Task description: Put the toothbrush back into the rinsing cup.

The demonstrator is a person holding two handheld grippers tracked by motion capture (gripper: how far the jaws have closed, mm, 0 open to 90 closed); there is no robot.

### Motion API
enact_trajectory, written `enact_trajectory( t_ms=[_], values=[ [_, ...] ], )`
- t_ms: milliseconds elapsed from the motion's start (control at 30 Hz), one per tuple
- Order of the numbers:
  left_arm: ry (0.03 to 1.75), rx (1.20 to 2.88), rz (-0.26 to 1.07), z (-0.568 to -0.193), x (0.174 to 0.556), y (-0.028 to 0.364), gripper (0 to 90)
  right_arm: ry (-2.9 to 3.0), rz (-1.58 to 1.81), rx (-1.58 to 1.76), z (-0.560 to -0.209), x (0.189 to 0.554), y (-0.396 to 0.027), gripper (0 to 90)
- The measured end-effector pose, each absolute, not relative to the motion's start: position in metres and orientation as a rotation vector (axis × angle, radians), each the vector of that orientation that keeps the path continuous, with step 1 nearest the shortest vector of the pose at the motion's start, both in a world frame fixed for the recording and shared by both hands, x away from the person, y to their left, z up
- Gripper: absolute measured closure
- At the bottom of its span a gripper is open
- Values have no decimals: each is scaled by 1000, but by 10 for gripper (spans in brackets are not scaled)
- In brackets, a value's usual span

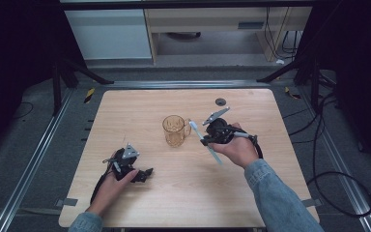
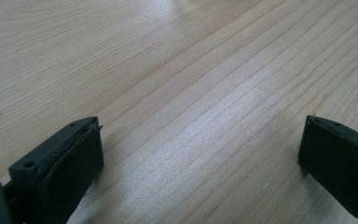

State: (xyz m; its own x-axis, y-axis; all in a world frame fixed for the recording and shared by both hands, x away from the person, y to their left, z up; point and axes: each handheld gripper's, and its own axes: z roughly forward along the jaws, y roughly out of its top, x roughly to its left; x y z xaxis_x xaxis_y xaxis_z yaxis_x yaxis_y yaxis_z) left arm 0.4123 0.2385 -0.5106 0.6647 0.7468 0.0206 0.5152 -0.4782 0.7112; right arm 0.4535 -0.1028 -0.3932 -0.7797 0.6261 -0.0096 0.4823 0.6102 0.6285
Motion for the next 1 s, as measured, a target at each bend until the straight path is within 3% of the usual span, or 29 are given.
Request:
enact_trajectory(
  t_ms=[1000],
  values=[
    [971,2190,433,-510,412,239,0,2278,1232,983,-383,460,-93,790]
  ],
)
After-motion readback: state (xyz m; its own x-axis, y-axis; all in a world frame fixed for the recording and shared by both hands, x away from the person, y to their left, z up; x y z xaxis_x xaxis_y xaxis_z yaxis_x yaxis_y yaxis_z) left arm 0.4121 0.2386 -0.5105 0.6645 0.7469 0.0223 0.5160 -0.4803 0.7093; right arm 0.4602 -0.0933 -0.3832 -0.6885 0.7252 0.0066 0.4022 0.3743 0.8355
